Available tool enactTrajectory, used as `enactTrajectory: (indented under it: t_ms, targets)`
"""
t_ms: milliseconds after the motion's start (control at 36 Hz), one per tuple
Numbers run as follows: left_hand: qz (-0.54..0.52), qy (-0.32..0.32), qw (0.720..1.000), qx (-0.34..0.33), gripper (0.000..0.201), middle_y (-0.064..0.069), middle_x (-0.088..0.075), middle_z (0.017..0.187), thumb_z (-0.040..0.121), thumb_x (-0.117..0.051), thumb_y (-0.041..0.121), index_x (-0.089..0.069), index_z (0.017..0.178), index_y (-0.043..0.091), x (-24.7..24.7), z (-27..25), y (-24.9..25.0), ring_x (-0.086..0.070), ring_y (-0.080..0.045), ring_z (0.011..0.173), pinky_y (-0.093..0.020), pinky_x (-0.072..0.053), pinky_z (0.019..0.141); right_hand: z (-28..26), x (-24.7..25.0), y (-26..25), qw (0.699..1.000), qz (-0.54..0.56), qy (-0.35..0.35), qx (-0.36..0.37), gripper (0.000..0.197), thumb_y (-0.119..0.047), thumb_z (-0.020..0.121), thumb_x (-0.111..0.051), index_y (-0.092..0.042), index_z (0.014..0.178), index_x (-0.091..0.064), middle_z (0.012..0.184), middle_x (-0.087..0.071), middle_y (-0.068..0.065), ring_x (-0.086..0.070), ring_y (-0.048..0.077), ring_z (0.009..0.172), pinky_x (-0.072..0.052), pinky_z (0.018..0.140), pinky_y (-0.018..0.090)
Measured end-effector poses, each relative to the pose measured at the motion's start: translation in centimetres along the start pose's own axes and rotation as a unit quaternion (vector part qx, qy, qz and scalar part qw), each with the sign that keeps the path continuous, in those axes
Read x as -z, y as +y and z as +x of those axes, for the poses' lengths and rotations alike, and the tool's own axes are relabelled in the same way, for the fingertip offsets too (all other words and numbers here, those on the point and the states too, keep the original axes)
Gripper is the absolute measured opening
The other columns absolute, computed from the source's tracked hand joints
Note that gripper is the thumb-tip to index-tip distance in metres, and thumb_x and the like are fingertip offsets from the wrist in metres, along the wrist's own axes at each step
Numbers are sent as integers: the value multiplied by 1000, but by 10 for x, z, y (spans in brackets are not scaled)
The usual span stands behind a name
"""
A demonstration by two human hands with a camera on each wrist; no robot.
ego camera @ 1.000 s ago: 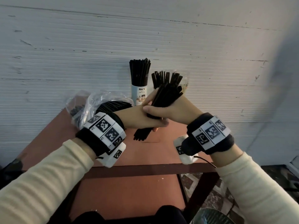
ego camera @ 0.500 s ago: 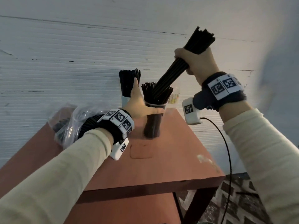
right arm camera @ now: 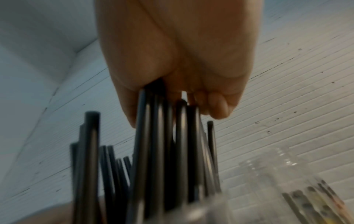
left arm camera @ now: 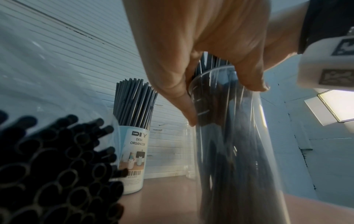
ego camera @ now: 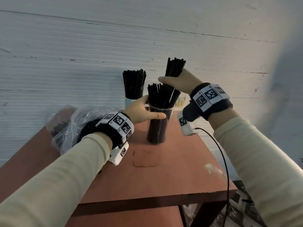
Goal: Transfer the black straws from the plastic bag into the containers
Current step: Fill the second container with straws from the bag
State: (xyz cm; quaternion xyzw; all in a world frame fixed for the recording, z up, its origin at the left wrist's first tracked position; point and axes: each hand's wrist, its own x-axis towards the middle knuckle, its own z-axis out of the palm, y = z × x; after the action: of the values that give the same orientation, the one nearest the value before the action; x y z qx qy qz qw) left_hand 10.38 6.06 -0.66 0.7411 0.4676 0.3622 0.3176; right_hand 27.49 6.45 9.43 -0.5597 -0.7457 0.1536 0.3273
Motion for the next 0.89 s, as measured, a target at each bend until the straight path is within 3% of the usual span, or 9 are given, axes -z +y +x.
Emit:
enactTrajectory:
  t_ms: [83, 167, 278, 389, 500, 556, 611, 778, 889]
  targets:
    - [4, 1, 1000, -2, 91, 11, -62, 128, 57, -85, 56, -51, 136, 26, 1, -2, 3, -56, -8, 121, -40, -42, 110, -8, -12, 2, 998, -33, -44, -11, 50, -66, 84, -52, -21, 95, -68, 102, -68, 0, -62, 17, 98, -48, 96, 37]
    - [9, -2, 1000, -2, 85, 10, -61, 129, 64, -87, 48, -50, 137, 24, 1, -1, 3, -54, -9, 123, -41, -40, 111, -18, -16, 3, 996, -94, -6, -9, 59, -73, 82, -48, -27, 117, -61, 126, -53, 3, -40, 26, 126, -31, 110, 45]
    - [11, 2, 1000, -5, 82, 10, -60, 132, 67, -86, 44, -48, 138, 26, 0, 0, 2, -53, -10, 125, -40, -38, 112, -26, -22, 2, 986, 62, 127, 93, 72, -57, 80, -68, -22, 136, -39, 138, -34, -2, -34, 13, 129, -34, 107, 29]
    - [8, 6, 1000, -4, 82, 8, -60, 132, 68, -86, 41, -48, 138, 24, 0, -1, 3, -53, -11, 124, -40, -38, 112, -29, -33, -4, 953, 42, 203, 221, 47, -27, 93, -60, -11, 135, -47, 139, -44, 3, -42, 8, 125, -24, 99, 0]
    - [7, 6, 1000, 4, 80, 6, -60, 131, 69, -85, 38, -48, 137, 21, -2, -2, 5, -54, -13, 123, -39, -39, 111, -31, -43, -2, 969, -62, 126, 203, 36, -27, 102, -39, -16, 133, -54, 144, -49, 1, -34, 16, 140, -23, 112, 19]
    - [-10, 3, 1000, 11, 81, 5, -60, 131, 69, -86, 38, -46, 138, 19, -3, -3, 6, -54, -13, 124, -39, -39, 111, -32, -47, 0, 973, -129, 78, 174, 41, -37, 101, -31, -20, 126, -59, 141, -53, 0, -38, 18, 137, -27, 116, 39]
    - [-30, 2, 999, 15, 79, 5, -60, 129, 71, -86, 34, -46, 137, 18, -5, -4, 6, -54, -13, 124, -36, -39, 111, -34, -47, 1, 971, -155, 82, 164, 44, -42, 98, -30, -22, 122, -60, 133, -58, -2, -47, 18, 127, -34, 110, 45]
    - [-81, -26, 996, 35, 97, 4, -54, 137, 72, -86, 28, -29, 149, 18, -9, -9, 11, -50, -10, 127, -36, -36, 114, -44, -39, -1, 966, -103, 115, 207, 47, -34, 99, -45, -14, 142, -44, 147, -42, 3, -39, 18, 135, -33, 112, 34]
    - [-66, -54, 994, 71, 130, 1, -17, 161, 67, -85, 29, 9, 156, 16, -6, -19, 13, -18, -15, 148, -28, -21, 116, -53, -40, -7, 953, -47, 151, 257, 38, -24, 97, -51, -9, 131, -54, 135, -53, 4, -50, 15, 123, -35, 102, 15]
